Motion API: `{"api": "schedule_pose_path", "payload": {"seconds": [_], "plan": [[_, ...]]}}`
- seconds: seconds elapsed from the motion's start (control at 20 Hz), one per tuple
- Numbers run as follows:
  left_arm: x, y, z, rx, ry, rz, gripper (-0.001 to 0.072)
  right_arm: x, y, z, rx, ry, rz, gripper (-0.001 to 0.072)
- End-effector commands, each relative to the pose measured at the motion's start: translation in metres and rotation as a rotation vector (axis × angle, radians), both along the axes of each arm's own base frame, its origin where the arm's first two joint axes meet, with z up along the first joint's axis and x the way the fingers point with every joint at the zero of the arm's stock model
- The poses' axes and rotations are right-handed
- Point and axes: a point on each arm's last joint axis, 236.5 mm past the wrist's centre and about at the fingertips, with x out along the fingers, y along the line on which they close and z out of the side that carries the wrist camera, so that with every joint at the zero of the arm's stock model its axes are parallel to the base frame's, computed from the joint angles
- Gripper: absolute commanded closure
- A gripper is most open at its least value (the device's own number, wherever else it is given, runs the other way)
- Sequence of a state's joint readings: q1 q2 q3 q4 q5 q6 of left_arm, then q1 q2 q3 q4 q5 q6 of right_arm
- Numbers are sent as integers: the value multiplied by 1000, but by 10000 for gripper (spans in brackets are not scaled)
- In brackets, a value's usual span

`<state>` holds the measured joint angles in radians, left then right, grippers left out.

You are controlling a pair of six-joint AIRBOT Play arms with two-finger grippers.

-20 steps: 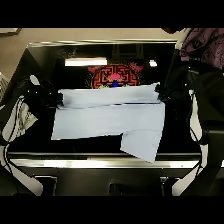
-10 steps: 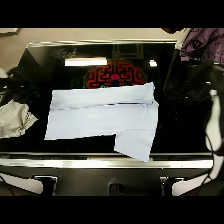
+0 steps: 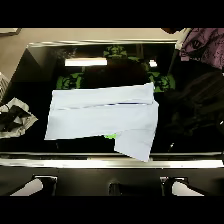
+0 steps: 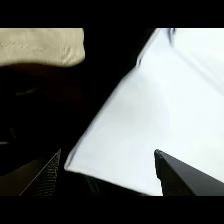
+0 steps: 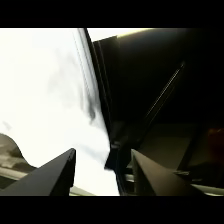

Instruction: Fold the clothes and pants, and hang the long-sleeved shirts on hangers.

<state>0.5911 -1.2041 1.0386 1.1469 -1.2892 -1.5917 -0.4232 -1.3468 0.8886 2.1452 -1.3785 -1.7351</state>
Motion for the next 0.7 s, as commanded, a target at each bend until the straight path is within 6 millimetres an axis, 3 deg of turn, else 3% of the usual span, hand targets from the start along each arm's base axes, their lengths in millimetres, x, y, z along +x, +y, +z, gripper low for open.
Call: {"api": "schedule_pose_path", "payload": {"seconds": [0.0,0.15,0.3,0.35,0.5,0.55,0.65], "plan": [[-12,-14,-6,-61,-31,32,35,-47,49,-32,83,68,33,299],[-12,-15,-5,-61,-31,32,35,-64,72,-51,61,101,75,299],[-13,-13,-6,-53,-28,30,35,-59,85,-54,64,78,77,304],[-13,-13,-7,-51,-26,29,35,-55,87,-52,77,69,59,335],[-23,-16,-13,-71,11,27,35,-49,91,-49,96,55,33,614],[-31,-18,-22,-84,29,13,35,-49,92,-48,100,55,32,676],[-55,-21,-47,-134,89,6,35,-49,92,-48,102,56,32,676]]}}
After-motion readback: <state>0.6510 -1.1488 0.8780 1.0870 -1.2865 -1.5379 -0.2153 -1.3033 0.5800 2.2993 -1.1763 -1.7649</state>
